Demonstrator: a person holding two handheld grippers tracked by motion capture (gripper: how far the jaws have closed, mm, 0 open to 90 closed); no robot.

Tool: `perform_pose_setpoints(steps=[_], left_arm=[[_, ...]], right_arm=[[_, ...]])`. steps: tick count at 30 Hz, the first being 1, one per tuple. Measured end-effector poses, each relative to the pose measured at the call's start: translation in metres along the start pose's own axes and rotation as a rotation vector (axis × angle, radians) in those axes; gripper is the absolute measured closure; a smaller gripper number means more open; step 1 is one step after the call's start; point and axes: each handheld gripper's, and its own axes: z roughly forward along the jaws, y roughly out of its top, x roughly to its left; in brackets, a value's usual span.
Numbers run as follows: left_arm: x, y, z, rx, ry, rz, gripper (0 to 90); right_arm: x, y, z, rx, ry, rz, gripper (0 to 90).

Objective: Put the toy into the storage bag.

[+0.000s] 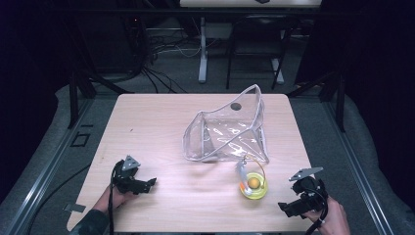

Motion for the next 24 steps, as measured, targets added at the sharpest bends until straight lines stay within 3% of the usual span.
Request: perform_pose_setpoints(steps=[6,14,15,22,24], left_arm=[[0.000,0.000,0.000,0.000,0.000,-0.001,0.0],[0.000,0.000,0.000,0.001,-0.001,-0.001,0.0],[0.000,0.000,0.000,0.000,-0.001,-0.001,0.0],[0.000,0.000,0.000,0.000,-0.001,-0.001,0.0],[0.000,0.000,0.000,0.000,-0.001,-0.001,0.0]], right_arm=[[0.008,0.007,-0.008,-0.030,0.026,-0.021,0.0],[0.022,0.023,-0.016,-0.102,0.056,-0.091,0.0],[0.024,0.026,-0.017,-0.095,0.038,-0.107,0.0],[0.037,0.046,-0.021,-0.167,0.048,-0.144,0.0],[0.044,0.050,-0.026,-0.237,0.020,-0.165,1.0]])
